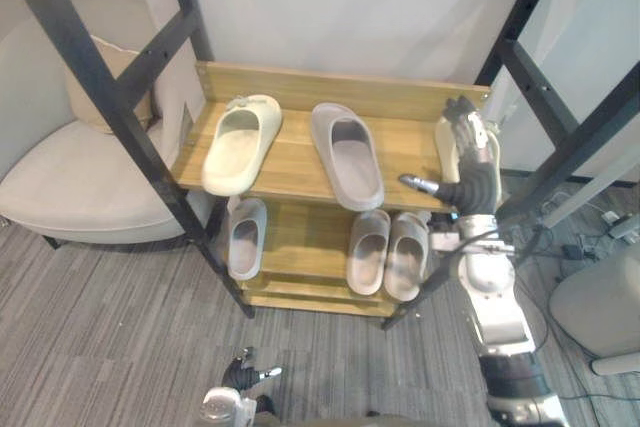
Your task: Organize the slippers on the shoe rack
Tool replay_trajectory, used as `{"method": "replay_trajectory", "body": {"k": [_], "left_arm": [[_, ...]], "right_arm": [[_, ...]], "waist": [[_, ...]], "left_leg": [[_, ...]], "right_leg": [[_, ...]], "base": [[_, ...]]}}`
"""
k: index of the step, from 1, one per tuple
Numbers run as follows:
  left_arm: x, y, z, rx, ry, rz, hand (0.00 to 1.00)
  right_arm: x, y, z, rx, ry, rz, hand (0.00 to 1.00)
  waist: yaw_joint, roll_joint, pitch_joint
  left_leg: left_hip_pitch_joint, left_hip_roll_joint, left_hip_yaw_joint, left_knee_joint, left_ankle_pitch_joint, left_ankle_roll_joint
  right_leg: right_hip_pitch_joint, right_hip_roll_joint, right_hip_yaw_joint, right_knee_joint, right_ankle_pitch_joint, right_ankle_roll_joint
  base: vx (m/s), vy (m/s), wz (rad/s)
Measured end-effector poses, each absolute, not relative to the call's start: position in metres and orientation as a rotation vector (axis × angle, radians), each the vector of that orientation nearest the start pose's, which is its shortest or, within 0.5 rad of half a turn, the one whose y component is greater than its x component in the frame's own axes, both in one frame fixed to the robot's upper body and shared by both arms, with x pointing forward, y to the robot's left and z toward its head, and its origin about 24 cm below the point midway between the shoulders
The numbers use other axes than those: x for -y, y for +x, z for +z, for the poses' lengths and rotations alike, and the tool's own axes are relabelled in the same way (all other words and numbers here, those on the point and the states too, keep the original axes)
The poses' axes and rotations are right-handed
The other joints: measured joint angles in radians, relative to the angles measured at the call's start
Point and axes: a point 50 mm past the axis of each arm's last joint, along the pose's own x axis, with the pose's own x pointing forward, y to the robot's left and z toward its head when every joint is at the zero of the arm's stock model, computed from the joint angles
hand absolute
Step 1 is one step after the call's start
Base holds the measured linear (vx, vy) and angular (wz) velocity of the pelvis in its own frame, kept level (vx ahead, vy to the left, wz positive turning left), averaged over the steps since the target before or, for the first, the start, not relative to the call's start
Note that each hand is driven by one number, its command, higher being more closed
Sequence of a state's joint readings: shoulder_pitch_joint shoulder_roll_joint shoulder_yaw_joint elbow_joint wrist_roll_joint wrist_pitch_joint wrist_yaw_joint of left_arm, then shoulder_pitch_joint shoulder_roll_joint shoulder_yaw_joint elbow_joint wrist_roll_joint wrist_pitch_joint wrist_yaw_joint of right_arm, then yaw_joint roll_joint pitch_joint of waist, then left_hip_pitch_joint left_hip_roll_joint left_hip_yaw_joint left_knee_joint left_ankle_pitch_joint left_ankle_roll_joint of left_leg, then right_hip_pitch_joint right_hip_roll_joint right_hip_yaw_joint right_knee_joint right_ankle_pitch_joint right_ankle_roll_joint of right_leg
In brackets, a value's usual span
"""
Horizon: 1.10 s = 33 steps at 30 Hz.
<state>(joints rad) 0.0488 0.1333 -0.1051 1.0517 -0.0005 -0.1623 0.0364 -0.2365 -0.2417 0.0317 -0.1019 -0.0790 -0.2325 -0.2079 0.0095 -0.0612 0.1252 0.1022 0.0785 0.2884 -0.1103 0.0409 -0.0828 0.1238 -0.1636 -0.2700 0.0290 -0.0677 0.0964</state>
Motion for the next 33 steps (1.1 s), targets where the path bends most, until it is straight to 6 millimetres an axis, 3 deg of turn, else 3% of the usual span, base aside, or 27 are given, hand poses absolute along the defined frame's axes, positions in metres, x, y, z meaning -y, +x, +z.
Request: {"method": "replay_trajectory", "body": {"k": [6,12,21,22,29,33], "left_arm": [[-0.189,0.121,-0.151,-0.935,0.178,0.002,0.0],[-0.188,0.125,-0.149,-0.917,0.176,0.002,0.0],[-0.187,0.128,-0.147,-0.897,0.157,0.014,0.0],[-0.188,0.13,-0.146,-0.888,0.143,0.027,0.0],[-0.189,0.133,-0.144,-0.877,0.134,0.037,0.0],[-0.192,0.14,-0.141,-0.854,0.115,0.061,0.0]], "right_arm": [[0.18,0.309,0.155,0.525,-0.327,-0.131,0.0],[0.188,0.335,0.158,0.465,-0.375,-0.179,0.0],[0.185,0.367,0.176,0.427,-0.381,-0.188,0.0],[0.176,0.377,0.184,0.422,-0.397,-0.163,0.0],[0.168,0.391,0.189,0.378,-0.43,-0.13,0.0],[0.162,0.397,0.193,0.353,-0.463,-0.102,0.0]], "waist": [[0.004,0.003,0.002],[0.027,0.007,0.006],[0.043,0.008,0.021],[0.049,0.003,0.034],[0.059,-0.001,0.044],[0.07,-0.011,0.079]], "left_leg": [[-0.033,-0.001,-0.027,0.0,0.012,0.001],[-0.036,-0.003,-0.038,0.0,0.013,0.001],[-0.042,-0.003,-0.044,0.0,0.013,0.001],[-0.048,-0.003,-0.05,-0.001,0.016,-0.002],[-0.064,-0.003,-0.075,0.0,0.021,-0.004],[-0.068,-0.002,-0.084,-0.001,0.027,-0.006]], "right_leg": [[-0.018,0.0,-0.026,-0.002,0.0,0.0],[-0.008,0.001,-0.042,-0.019,0.001,0.001],[-0.001,0.002,-0.053,-0.026,0.007,-0.004],[-0.001,0.003,-0.061,-0.032,0.012,-0.004],[-0.001,0.004,-0.094,-0.033,0.012,-0.004],[0.002,0.006,-0.105,-0.033,0.012,-0.004]], "base": [[-0.02,-0.006,0.13],[0.0,-0.003,0.07],[-0.01,0.0,0.02],[-0.07,0.0,0.15],[-0.01,-0.001,0.11],[-0.02,-0.002,0.08]]}}
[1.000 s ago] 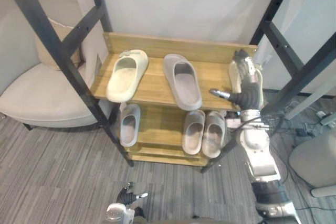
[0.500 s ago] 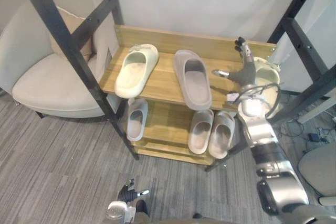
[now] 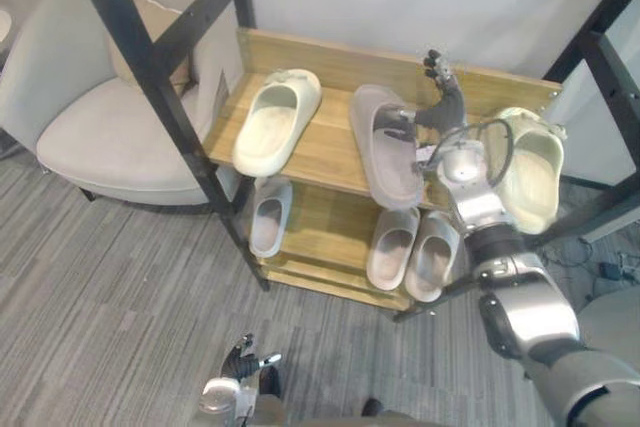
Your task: Organize the slippers on the shoe rack
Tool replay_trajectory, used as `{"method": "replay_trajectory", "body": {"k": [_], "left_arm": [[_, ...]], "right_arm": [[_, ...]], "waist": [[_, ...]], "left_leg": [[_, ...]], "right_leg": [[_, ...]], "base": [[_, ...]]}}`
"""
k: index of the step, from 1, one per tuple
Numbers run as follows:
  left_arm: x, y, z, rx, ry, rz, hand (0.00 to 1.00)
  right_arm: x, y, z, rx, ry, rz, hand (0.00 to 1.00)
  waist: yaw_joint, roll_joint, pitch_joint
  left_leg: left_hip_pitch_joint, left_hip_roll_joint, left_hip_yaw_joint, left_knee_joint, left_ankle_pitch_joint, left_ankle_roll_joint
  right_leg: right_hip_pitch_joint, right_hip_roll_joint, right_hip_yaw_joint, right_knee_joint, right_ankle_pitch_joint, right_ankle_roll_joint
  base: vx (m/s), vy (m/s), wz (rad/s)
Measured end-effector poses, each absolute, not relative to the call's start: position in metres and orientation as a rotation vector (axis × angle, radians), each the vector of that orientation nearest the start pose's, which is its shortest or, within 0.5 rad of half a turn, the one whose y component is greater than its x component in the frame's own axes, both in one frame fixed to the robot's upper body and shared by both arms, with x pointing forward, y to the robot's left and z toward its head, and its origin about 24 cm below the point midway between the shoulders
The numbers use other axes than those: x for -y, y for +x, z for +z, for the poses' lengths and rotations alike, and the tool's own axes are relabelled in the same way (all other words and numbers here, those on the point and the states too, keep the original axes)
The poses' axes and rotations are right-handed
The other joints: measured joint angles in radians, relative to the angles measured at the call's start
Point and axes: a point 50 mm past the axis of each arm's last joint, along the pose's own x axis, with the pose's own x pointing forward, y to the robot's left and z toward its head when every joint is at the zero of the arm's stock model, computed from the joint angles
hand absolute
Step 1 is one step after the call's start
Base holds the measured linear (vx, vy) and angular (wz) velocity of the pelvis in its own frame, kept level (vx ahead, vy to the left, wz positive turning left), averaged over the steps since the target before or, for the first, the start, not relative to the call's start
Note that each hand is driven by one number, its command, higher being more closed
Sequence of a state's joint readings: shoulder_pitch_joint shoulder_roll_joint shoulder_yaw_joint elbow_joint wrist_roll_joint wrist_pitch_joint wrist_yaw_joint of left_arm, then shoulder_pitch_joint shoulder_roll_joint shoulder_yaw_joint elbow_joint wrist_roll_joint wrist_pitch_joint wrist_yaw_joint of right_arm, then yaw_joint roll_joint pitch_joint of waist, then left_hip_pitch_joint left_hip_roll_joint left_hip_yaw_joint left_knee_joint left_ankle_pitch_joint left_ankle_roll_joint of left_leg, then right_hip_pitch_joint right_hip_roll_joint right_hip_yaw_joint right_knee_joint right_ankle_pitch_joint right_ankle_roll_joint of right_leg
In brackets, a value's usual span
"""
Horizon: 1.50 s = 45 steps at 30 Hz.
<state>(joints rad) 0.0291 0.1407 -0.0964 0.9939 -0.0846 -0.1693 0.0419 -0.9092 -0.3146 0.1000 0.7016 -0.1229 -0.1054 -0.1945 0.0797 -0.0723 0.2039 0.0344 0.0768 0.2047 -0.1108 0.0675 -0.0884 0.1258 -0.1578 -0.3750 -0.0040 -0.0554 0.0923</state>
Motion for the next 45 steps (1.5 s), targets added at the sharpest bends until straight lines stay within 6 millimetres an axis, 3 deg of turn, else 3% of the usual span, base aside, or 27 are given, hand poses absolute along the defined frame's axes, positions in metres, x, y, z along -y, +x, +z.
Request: {"method": "replay_trajectory", "body": {"k": [1,14,20,26,29,35,39,45], "left_arm": [[-0.193,0.142,-0.14,-0.847,0.113,0.064,0.0],[-0.197,0.146,-0.138,-0.839,0.097,0.087,0.0],[-0.198,0.148,-0.137,-0.828,0.1,0.089,0.0],[-0.199,0.145,-0.138,-0.841,0.124,0.069,0.0],[-0.199,0.144,-0.139,-0.849,0.141,0.055,0.0],[-0.198,0.142,-0.141,-0.865,0.151,0.044,0.0],[-0.196,0.134,-0.145,-0.896,0.158,0.033,0.0],[-0.195,0.13,-0.147,-0.914,0.158,0.015,0.0]], "right_arm": [[0.159,0.399,0.195,0.347,-0.497,-0.091,1.0],[0.151,0.404,0.203,0.344,-0.523,-0.053,1.0],[0.147,0.394,0.206,0.408,-0.462,-0.031,1.0],[0.141,0.337,0.205,0.642,-0.4,0.026,1.0],[0.145,0.32,0.211,0.712,-0.378,0.014,1.0],[0.144,0.284,0.212,0.827,-0.351,0.041,1.0],[0.135,0.268,0.191,0.795,-0.348,0.132,1.0],[0.11,0.25,0.142,0.616,-0.303,0.322,1.0]], "waist": [[0.004,-0.004,0.008],[0.009,-0.021,0.021],[0.001,-0.031,0.033],[-0.027,-0.032,0.032],[-0.046,-0.031,0.031],[-0.051,-0.025,0.016],[-0.06,-0.014,-0.02],[-0.07,-0.014,-0.038]], "left_leg": [[0.0,0.0,0.0,0.0,0.001,0.0],[0.0,0.001,0.004,0.0,0.001,-0.001],[0.001,0.002,0.009,0.0,0.001,-0.002],[0.002,0.013,0.032,0.006,0.009,-0.001],[0.002,0.014,0.035,0.006,0.01,0.0],[-0.001,0.021,0.034,0.0,0.019,0.006],[0.0,0.024,0.033,0.0,0.029,0.008],[0.001,0.028,0.031,0.0,0.034,0.005]], "right_leg": [[0.0,0.0,0.0,0.0,0.0,0.0],[-0.002,0.0,0.001,0.001,0.0,0.0],[-0.002,0.0,0.002,0.0,0.002,0.003],[-0.017,0.006,0.028,0.002,0.036,-0.004],[-0.023,0.007,0.041,0.001,0.042,-0.008],[-0.03,0.015,0.058,0.001,0.039,-0.007],[-0.04,0.016,0.065,0.014,0.029,-0.004],[-0.039,0.019,0.065,0.016,0.026,-0.002]], "base": [[0.0,0.0,0.0],[0.0,0.0,0.0],[0.0,0.0,0.0],[-0.01,0.012,-0.09],[-0.05,0.019,-0.15],[-0.1,-0.002,-0.04],[-0.08,-0.001,0.0],[-0.04,0.001,0.0]]}}
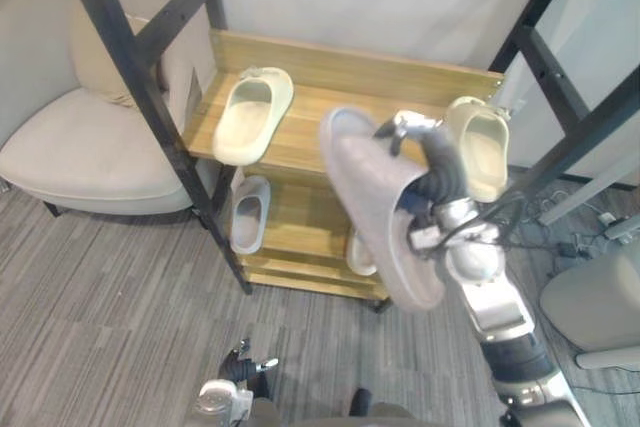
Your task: Organize the slippers on the shoe rack
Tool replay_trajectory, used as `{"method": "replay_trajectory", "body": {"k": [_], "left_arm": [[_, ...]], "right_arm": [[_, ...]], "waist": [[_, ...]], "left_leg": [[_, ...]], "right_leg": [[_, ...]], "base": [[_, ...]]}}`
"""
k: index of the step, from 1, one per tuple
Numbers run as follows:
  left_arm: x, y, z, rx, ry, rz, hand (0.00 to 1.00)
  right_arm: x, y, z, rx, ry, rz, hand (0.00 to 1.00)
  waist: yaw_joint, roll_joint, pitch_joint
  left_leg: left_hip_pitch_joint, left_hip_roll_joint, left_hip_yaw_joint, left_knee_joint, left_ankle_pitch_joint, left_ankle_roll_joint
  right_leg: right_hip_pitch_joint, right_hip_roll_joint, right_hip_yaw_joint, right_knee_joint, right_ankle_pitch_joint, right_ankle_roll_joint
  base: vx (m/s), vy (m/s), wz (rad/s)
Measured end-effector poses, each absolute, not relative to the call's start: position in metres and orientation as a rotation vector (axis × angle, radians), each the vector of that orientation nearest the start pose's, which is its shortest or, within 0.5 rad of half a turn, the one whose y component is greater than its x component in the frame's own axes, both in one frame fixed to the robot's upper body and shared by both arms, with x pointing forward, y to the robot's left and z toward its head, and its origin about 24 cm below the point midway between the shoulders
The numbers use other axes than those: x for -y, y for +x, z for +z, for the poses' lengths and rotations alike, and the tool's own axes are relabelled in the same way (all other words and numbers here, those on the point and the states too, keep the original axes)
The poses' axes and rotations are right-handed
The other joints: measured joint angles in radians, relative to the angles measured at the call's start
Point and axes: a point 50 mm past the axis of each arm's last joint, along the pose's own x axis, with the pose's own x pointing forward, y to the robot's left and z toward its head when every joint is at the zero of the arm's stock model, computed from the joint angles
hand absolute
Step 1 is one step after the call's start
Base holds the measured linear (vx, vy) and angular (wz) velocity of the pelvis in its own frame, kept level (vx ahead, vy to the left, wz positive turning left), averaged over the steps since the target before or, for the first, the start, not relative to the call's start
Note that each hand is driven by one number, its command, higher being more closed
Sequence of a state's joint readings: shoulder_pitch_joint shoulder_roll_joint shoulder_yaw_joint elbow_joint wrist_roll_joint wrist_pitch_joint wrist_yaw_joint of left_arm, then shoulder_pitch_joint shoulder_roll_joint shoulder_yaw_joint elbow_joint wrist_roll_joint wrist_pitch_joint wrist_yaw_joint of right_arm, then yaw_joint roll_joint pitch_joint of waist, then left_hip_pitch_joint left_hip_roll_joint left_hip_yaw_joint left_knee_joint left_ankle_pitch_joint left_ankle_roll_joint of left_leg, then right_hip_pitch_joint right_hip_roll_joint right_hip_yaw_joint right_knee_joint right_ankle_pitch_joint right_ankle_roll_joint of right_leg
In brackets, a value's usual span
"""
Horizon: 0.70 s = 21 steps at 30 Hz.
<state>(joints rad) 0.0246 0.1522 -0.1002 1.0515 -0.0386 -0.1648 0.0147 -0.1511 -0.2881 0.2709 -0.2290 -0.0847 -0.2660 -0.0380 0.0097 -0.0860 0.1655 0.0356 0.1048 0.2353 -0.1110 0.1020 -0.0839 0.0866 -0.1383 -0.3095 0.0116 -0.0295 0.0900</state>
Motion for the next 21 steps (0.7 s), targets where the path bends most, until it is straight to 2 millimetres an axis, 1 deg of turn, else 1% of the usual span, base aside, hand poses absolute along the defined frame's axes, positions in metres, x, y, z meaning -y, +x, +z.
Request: {"method": "replay_trajectory", "body": {"k": [4,6,7,8,9,10,12,13,14,15,16,17,19,21], "left_arm": [[-0.194,0.13,-0.148,-0.918,0.167,0.004,0.0],[-0.193,0.13,-0.148,-0.919,0.175,-0.006,0.0],[-0.192,0.13,-0.148,-0.917,0.178,-0.014,0.0],[-0.19,0.134,-0.147,-0.904,0.187,-0.027,0.0],[-0.19,0.143,-0.144,-0.882,0.198,-0.037,0.0],[-0.19,0.153,-0.14,-0.855,0.203,-0.042,0.0],[-0.183,0.175,-0.13,-0.781,0.202,-0.058,0.0],[-0.182,0.185,-0.124,-0.741,0.205,-0.063,0.0],[-0.182,0.189,-0.122,-0.725,0.205,-0.062,0.0],[-0.185,0.196,-0.117,-0.693,0.205,-0.054,0.0],[-0.186,0.201,-0.113,-0.673,0.203,-0.051,0.0],[-0.186,0.208,-0.108,-0.64,0.201,-0.048,0.0],[-0.185,0.225,-0.095,-0.562,0.179,-0.03,0.0],[-0.186,0.234,-0.087,-0.52,0.171,-0.01,0.0]], "right_arm": [[0.092,0.236,0.111,0.493,-0.262,0.45,1.0],[0.084,0.234,0.096,0.429,-0.259,0.51,1.0],[0.083,0.235,0.091,0.406,-0.258,0.521,1.0],[0.082,0.237,0.084,0.375,-0.255,0.52,1.0],[0.081,0.241,0.08,0.355,-0.258,0.518,1.0],[0.08,0.246,0.079,0.351,-0.268,0.521,1.0],[0.08,0.261,0.084,0.358,-0.319,0.523,1.0],[0.08,0.268,0.092,0.385,-0.343,0.517,1.0],[0.079,0.271,0.095,0.398,-0.349,0.516,1.0],[0.078,0.277,0.103,0.428,-0.367,0.505,1.0],[0.078,0.281,0.109,0.448,-0.378,0.492,1.0],[0.078,0.287,0.119,0.482,-0.385,0.471,1.0],[0.082,0.303,0.146,0.573,-0.411,0.392,1.0],[0.084,0.309,0.162,0.621,-0.42,0.346,1.0]], "waist": [[0.0,0.003,-0.005],[0.001,0.006,-0.007],[0.006,0.01,-0.007],[0.016,0.013,-0.003],[0.02,0.008,0.015],[0.021,0.019,0.047],[0.026,0.056,0.107],[0.03,0.061,0.141],[0.031,0.063,0.152],[0.033,0.063,0.162],[0.037,0.062,0.166],[0.042,0.065,0.184],[0.046,0.073,0.22],[0.05,0.076,0.233]], "left_leg": [[0.002,-0.004,-0.006,0.0,0.0,0.001],[0.002,-0.004,-0.007,0.002,0.0,0.001],[-0.004,-0.003,-0.003,0.007,-0.003,0.0],[-0.052,0.005,-0.001,0.063,-0.025,0.001],[-0.132,0.011,-0.008,0.179,-0.064,0.006],[-0.206,0.029,-0.019,0.309,-0.115,0.011],[-0.357,0.071,-0.059,0.537,-0.205,0.013],[-0.407,0.077,-0.074,0.597,-0.228,0.013],[-0.427,0.077,-0.081,0.621,-0.24,0.014],[-0.489,0.077,-0.092,0.674,-0.264,0.011],[-0.527,0.078,-0.095,0.699,-0.267,0.013],[-0.565,0.079,-0.098,0.726,-0.268,0.015],[-0.668,0.086,-0.109,0.811,-0.284,0.024],[-0.724,0.095,-0.113,0.868,-0.302,0.028]], "right_leg": [[0.015,-0.001,-0.006,-0.008,0.003,0.002],[0.013,-0.002,-0.007,-0.008,0.003,0.003],[-0.008,-0.005,-0.002,0.018,-0.006,0.003],[-0.06,-0.019,0.004,0.093,-0.035,-0.001],[-0.117,-0.033,0.007,0.169,-0.059,-0.006],[-0.158,-0.038,0.005,0.239,-0.082,-0.011],[-0.254,-0.042,-0.009,0.395,-0.156,-0.018],[-0.303,-0.055,-0.011,0.472,-0.192,-0.021],[-0.323,-0.06,-0.011,0.505,-0.207,-0.02],[-0.387,-0.077,-0.012,0.578,-0.247,-0.02],[-0.426,-0.087,-0.012,0.615,-0.265,-0.024],[-0.466,-0.095,-0.012,0.65,-0.275,-0.029],[-0.565,-0.113,-0.007,0.742,-0.296,-0.035],[-0.616,-0.122,-0.004,0.795,-0.307,-0.033]], "base": [[0.01,0.0,0.05],[0.01,-0.001,0.02],[-0.01,0.006,-0.07],[-0.03,-0.015,-0.04],[-0.07,-0.036,0.09],[-0.09,-0.05,0.21],[-0.21,-0.03,0.28],[-0.24,-0.011,0.23],[-0.22,0.0,0.21],[-0.18,-0.01,0.15],[-0.2,-0.02,0.12],[-0.16,-0.013,0.06],[-0.19,0.024,0.02],[-0.1,0.048,-0.01]]}}
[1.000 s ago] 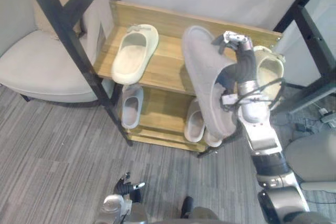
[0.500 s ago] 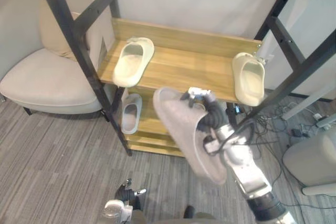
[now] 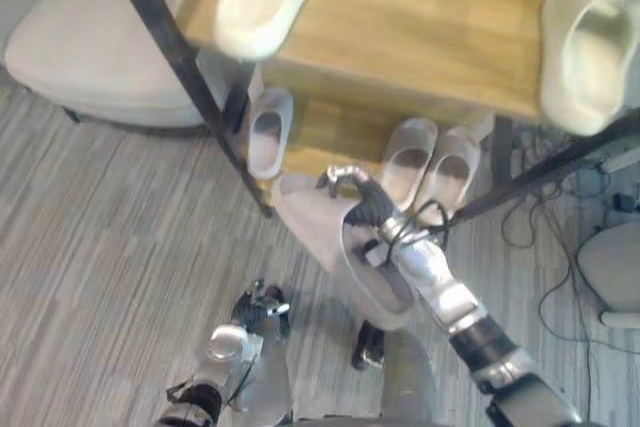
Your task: Organize the slippers on the shoe rack
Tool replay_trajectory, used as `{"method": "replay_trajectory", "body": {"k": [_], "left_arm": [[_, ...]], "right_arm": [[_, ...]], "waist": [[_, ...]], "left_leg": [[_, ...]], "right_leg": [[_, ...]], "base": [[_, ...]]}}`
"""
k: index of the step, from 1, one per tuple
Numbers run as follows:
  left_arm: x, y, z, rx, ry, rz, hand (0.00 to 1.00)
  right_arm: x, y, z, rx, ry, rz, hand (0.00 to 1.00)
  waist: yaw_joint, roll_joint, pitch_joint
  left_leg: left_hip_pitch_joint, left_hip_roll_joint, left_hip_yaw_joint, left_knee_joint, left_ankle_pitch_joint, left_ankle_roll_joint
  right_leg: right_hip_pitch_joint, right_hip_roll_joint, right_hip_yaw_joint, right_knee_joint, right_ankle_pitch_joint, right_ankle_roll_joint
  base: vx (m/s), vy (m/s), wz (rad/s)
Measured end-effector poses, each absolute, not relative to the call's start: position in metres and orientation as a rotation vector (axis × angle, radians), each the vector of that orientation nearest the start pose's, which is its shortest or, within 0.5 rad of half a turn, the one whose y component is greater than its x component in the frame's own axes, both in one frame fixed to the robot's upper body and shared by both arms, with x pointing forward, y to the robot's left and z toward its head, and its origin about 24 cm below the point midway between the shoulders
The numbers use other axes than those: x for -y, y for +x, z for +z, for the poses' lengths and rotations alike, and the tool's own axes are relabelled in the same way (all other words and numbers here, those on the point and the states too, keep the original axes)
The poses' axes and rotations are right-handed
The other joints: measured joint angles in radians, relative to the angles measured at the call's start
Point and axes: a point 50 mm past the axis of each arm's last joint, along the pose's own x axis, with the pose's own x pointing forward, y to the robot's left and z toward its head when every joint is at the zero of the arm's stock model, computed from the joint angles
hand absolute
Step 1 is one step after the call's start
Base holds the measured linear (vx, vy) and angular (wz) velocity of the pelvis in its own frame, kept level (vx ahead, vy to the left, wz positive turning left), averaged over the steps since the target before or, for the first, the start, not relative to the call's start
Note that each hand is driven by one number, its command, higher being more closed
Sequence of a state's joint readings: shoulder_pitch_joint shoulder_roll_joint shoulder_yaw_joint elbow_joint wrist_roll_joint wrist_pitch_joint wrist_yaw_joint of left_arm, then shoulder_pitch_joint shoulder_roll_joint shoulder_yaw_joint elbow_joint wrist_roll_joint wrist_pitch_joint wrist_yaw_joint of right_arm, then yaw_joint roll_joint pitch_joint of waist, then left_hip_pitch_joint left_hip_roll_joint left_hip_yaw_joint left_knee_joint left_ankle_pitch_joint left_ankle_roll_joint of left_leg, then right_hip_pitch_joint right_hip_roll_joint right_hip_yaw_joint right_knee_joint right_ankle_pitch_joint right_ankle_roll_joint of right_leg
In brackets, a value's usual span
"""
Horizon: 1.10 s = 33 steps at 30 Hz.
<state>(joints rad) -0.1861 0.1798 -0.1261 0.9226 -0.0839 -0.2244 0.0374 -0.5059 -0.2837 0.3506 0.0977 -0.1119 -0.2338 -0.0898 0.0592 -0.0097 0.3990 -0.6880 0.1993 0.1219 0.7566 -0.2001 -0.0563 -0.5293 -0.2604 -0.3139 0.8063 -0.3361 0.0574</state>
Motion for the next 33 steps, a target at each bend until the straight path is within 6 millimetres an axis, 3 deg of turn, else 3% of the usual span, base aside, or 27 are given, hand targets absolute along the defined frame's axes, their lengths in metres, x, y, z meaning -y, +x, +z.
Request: {"method": "replay_trajectory", "body": {"k": [7,14,24,33], "left_arm": [[-0.196,0.269,-0.045,-0.308,0.065,0.118,0.0],[-0.194,0.29,-0.007,-0.118,0.013,0.152,0.0],[-0.191,0.301,0.019,0.004,-0.076,0.19,0.0],[-0.187,0.305,0.024,0.028,-0.12,0.188,0.0]], "right_arm": [[0.093,0.322,0.239,0.879,-0.43,0.15,1.0],[0.1,0.327,0.282,0.999,-0.441,0.004,1.0],[0.121,0.363,0.321,0.918,-0.451,-0.208,1.0],[0.14,0.386,0.327,0.797,-0.478,-0.341,1.0]], "waist": [[0.004,0.011,0.026],[0.037,0.009,0.029],[0.07,0.009,0.028],[0.082,0.01,0.013]], "left_leg": [[-0.327,0.006,-0.053,0.346,-0.105,0.034],[-0.531,-0.001,-0.081,0.502,-0.142,0.038],[-0.669,-0.019,-0.101,0.553,-0.14,0.033],[-0.722,-0.032,-0.114,0.552,-0.137,0.03]], "right_leg": [[-0.293,-0.078,0.034,0.353,-0.124,0.001],[-0.478,-0.116,0.055,0.521,-0.19,0.01],[-0.594,-0.143,0.048,0.591,-0.221,-0.002],[-0.627,-0.16,0.022,0.595,-0.23,-0.011]], "base": [[-0.09,0.07,0.07],[-0.04,0.044,0.05],[0.04,-0.012,0.08],[0.05,-0.001,0.05]]}}
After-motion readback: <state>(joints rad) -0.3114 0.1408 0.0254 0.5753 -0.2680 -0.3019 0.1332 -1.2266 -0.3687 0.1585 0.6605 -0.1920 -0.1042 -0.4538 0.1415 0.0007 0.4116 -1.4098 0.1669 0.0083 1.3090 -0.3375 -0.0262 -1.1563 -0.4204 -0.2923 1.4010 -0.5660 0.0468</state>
